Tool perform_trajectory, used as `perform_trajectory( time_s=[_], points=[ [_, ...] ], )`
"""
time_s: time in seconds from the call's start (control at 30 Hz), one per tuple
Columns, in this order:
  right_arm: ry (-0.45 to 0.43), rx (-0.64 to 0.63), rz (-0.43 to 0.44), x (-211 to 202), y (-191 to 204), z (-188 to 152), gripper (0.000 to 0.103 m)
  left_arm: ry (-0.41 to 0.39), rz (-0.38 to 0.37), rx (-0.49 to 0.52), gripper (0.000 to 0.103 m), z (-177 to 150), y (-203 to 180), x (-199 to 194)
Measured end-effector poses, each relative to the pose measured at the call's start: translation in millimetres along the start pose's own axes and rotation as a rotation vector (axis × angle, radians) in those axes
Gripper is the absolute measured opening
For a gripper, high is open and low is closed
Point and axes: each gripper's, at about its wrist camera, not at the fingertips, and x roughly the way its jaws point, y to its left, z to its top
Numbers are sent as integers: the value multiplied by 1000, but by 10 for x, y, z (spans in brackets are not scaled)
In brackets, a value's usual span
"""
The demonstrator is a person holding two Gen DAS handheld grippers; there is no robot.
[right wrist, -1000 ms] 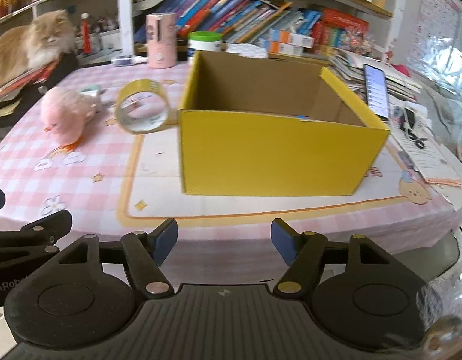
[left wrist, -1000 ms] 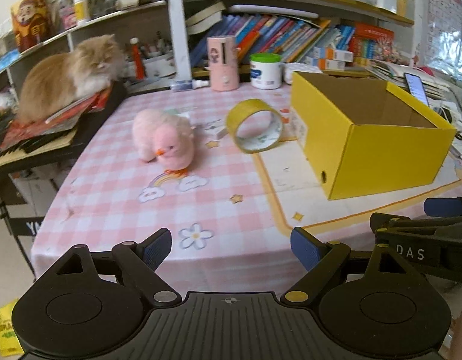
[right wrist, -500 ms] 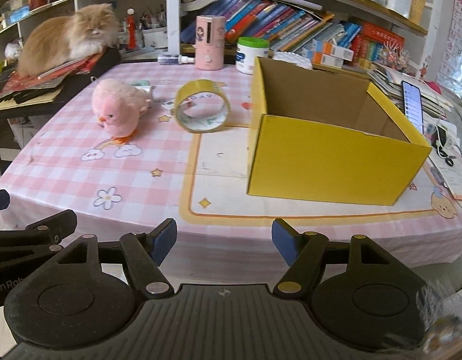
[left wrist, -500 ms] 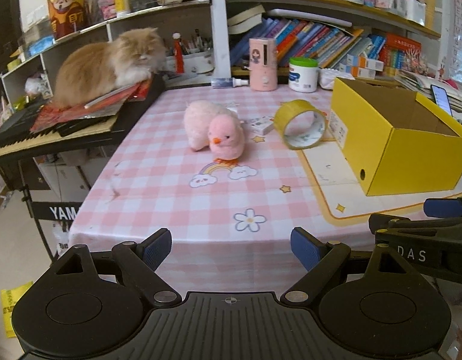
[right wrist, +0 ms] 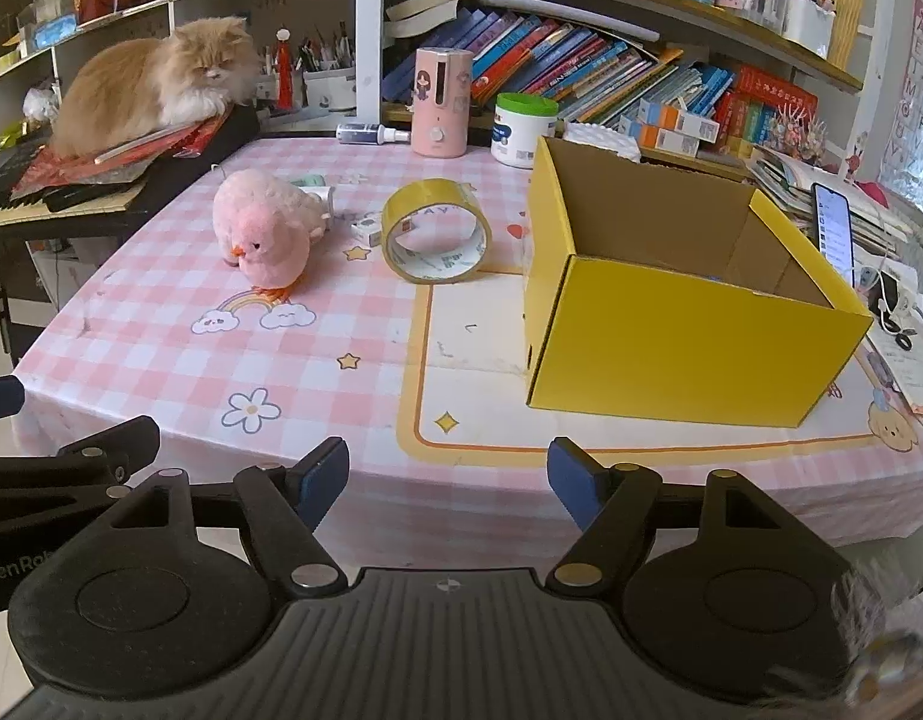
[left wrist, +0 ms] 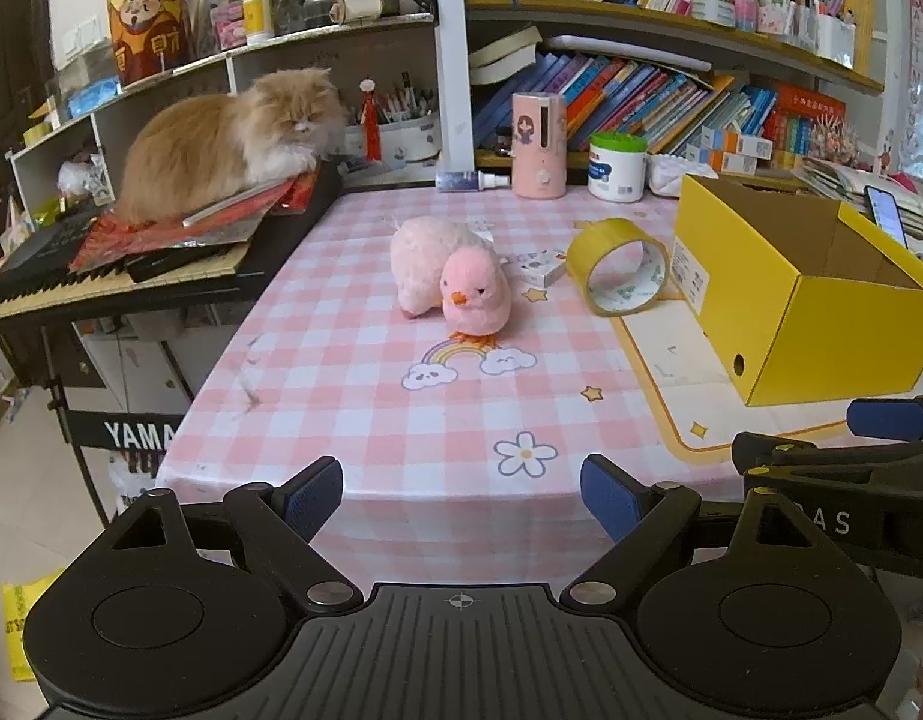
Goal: Organize objects
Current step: 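Withdraw both open tools from the box back over the table, then grasp the yellow tape roll with the right tool while the left tool grasps the pink plush chick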
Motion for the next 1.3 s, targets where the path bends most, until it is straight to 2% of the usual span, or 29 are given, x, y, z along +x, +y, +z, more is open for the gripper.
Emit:
perform_trajectory(
  time_s=[0.67,0.93,1.3],
  points=[
    [16,-20,27,283,70,177,72,23,29,-18,89,144,63,288],
    [4,-42,44,557,77,418,72,23,42,-40,89,334,79,553],
    [-66,-92,65,990,80,908,72,36,101,-82,89,631,71,981]
  ],
)
